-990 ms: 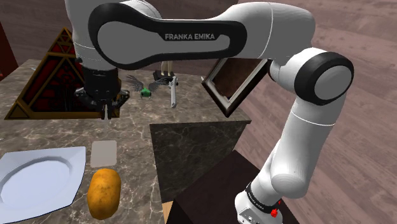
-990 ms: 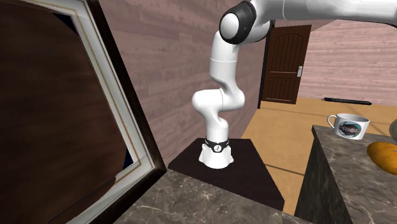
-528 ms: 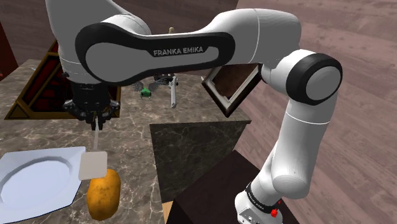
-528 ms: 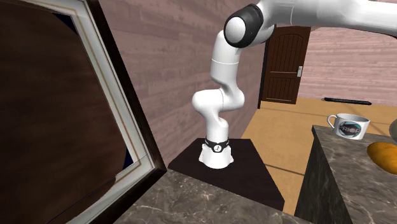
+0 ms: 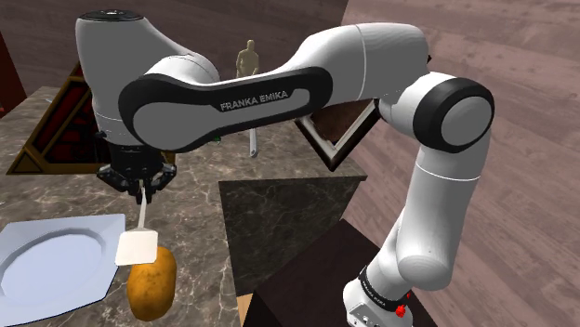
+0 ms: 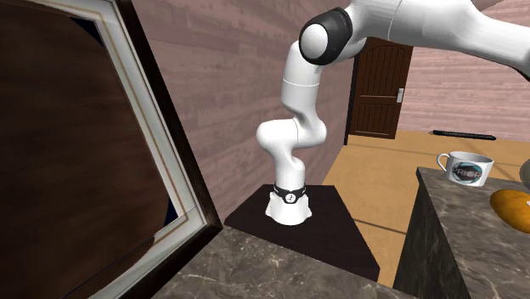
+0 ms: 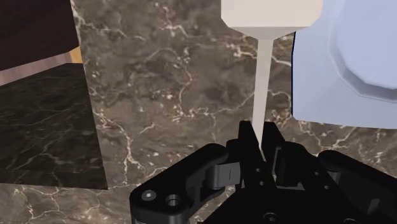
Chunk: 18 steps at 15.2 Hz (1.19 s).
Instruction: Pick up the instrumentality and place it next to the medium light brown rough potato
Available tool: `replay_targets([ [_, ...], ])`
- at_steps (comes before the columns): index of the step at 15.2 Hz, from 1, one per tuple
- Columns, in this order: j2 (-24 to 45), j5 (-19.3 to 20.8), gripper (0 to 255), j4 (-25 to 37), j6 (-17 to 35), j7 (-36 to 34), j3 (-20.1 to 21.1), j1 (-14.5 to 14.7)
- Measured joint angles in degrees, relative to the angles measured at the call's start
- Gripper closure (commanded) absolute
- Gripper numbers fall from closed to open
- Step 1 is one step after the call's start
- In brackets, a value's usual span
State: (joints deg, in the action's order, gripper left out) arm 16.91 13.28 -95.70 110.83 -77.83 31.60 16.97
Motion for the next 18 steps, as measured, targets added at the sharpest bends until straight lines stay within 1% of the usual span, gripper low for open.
replay_targets([
  [10, 1.87, 1.72, 255, -5.17, 7.06, -1.56, -0.60, 0.18],
  [16, 2.08, 1.93, 255, -5.26, 7.68, -1.64, -0.62, 0.21],
  [17, 2.15, 1.96, 0, -5.21, 7.71, -1.65, -0.62, 0.23],
  [18, 2.42, 2.03, 0, -5.15, 7.53, -1.68, -0.69, 0.27],
])
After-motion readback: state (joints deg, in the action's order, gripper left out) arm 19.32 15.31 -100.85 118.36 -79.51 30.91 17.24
